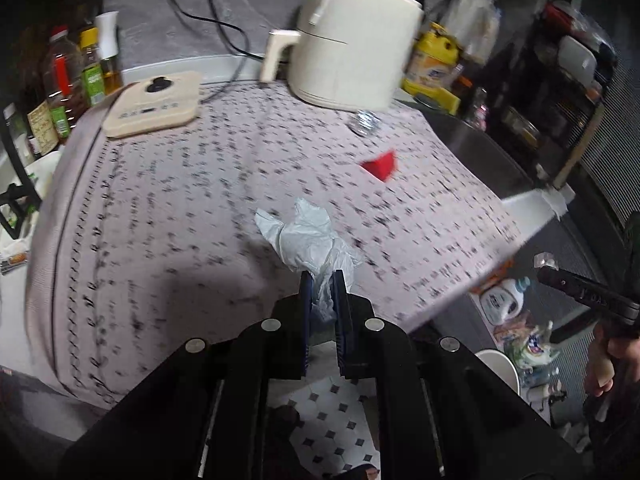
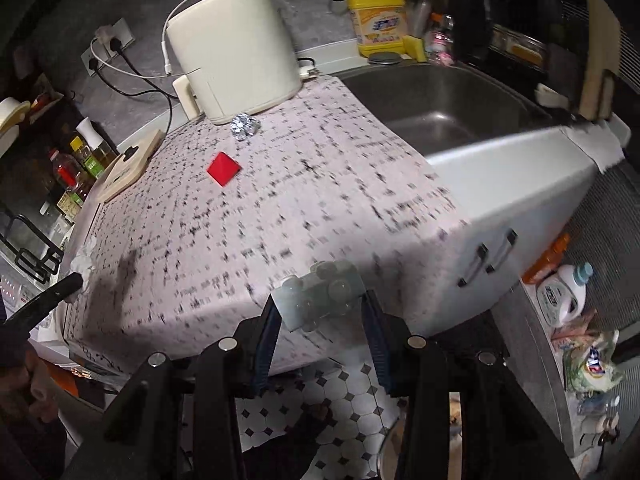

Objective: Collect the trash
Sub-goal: 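Carry both items over the bin and open both grippers to drop them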

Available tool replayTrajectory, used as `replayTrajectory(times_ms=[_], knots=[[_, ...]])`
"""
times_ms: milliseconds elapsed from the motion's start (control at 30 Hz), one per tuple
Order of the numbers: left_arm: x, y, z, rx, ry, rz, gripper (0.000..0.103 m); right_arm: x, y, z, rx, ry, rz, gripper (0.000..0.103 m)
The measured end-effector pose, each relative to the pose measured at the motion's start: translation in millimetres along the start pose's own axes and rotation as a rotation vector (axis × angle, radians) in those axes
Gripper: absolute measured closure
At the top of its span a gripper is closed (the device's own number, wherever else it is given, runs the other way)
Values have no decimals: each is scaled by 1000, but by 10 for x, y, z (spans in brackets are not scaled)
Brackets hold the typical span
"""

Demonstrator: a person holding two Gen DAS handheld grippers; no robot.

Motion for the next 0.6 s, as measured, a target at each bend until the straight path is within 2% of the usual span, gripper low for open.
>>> replayTrajectory(times_ms=[233,467,567,600], knots=[[-228,-275,-770,-126,-118,53,92,201,-645,-615,-94,-60,23,62],[-398,-530,-1543,-252,-202,87,92,385,-1187,-1160,-184,-114,40,61],[-432,-611,-1803,-292,-233,98,92,501,-1342,-1353,-228,-135,28,58],[-437,-633,-1875,-304,-240,99,92,540,-1377,-1401,-239,-136,22,52]])
Point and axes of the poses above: each gripper's, at about its wrist camera, not at the fingertips, and x roughly against the way its jaws point, z to its left, y to its top, the point moved 7 cm from there along -x, roughly the way its jaws point, and after that the axes turned 13 degrees about z, right-handed, at the moved point
